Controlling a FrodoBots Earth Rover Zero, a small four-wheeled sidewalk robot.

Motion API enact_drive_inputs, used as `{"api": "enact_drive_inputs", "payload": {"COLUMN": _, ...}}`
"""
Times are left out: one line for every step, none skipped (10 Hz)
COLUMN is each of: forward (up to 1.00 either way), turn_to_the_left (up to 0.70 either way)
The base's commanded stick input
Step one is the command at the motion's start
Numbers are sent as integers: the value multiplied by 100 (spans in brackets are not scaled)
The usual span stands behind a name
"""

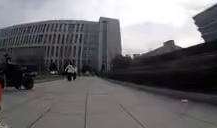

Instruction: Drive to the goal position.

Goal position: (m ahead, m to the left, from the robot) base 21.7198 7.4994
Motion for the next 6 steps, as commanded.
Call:
{"api": "enact_drive_inputs", "payload": {"forward": 70, "turn_to_the_left": 0}}
{"api": "enact_drive_inputs", "payload": {"forward": 70, "turn_to_the_left": 0}}
{"api": "enact_drive_inputs", "payload": {"forward": 70, "turn_to_the_left": 0}}
{"api": "enact_drive_inputs", "payload": {"forward": 70, "turn_to_the_left": 0}}
{"api": "enact_drive_inputs", "payload": {"forward": 70, "turn_to_the_left": 0}}
{"api": "enact_drive_inputs", "payload": {"forward": 70, "turn_to_the_left": 0}}
